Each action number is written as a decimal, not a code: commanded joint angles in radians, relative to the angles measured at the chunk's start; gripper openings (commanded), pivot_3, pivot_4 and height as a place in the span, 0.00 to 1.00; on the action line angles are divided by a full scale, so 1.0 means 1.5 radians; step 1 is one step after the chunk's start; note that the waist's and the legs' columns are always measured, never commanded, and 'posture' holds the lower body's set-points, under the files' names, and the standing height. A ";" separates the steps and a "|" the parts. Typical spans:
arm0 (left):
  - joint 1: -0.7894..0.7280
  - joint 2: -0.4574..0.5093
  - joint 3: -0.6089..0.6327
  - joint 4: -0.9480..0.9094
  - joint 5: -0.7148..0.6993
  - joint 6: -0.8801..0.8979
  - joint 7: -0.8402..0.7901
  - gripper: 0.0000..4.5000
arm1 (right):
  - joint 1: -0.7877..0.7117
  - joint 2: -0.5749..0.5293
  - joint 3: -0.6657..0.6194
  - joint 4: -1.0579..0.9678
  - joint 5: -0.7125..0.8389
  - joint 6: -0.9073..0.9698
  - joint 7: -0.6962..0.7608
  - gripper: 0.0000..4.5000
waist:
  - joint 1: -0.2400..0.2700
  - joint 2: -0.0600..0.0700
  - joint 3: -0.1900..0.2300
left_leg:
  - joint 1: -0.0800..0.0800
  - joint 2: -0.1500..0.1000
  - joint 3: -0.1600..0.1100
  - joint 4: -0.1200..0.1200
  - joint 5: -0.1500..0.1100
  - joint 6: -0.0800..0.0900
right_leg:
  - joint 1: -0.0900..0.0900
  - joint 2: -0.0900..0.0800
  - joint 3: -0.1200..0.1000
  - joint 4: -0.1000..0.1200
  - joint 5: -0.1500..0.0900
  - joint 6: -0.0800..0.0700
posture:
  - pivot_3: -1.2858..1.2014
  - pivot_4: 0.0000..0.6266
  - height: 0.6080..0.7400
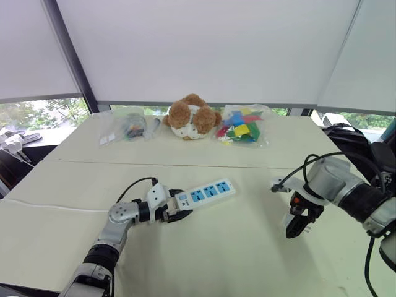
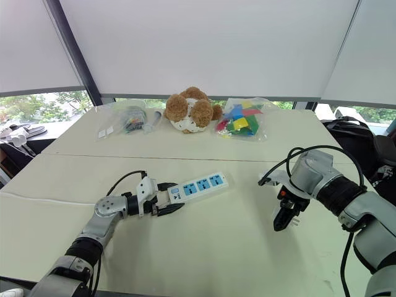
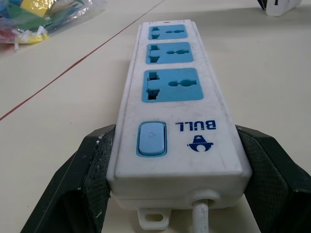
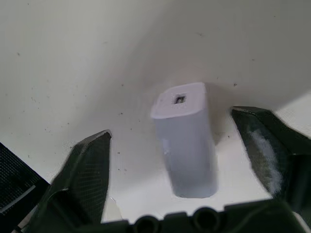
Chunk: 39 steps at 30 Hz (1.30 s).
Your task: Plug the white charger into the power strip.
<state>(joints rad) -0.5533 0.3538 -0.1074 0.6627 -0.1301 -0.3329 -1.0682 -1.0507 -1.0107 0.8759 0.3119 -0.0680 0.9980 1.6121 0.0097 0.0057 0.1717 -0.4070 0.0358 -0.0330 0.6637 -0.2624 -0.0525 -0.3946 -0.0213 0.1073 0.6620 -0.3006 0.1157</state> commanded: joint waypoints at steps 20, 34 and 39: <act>-0.094 0.027 -0.085 0.062 0.029 0.070 -0.223 0.67 | 0.021 0.097 -0.472 0.046 0.204 -0.273 -0.120 0.16 | -0.003 -0.003 0.002 | -0.001 0.000 -0.001 -0.002 0.000 0.001 | -0.001 0.000 -0.001 0.000 0.000 0.003 | 0.52 0.24 0.99; -0.261 -0.019 -0.091 0.268 0.059 0.000 -0.362 0.67 | 0.357 0.312 -0.716 -0.154 0.373 -0.425 -0.309 0.16 | -0.001 -0.003 0.002 | -0.003 -0.002 -0.001 -0.005 -0.002 0.003 | 0.000 -0.002 -0.002 -0.006 -0.001 0.004 | 0.52 0.24 0.99; -0.252 -0.003 -0.127 0.256 0.047 -0.012 -0.364 0.67 | 0.431 0.312 -0.715 -0.185 0.396 -0.438 -0.302 0.16 | -0.001 -0.004 0.002 | -0.002 -0.002 -0.002 -0.004 -0.002 0.003 | 0.001 -0.002 -0.003 -0.006 -0.001 0.004 | 0.52 0.24 0.99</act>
<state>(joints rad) -0.9428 0.3425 -0.2355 1.0575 -0.0880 -0.3401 -1.5703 -0.4226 -0.5382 -0.1704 0.0728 0.4955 0.3586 1.1490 0.0087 -0.0001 0.1750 -0.4102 0.0331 -0.0357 0.6577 -0.2654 -0.0472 -0.3926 -0.0243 0.1035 0.6535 -0.3015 0.1218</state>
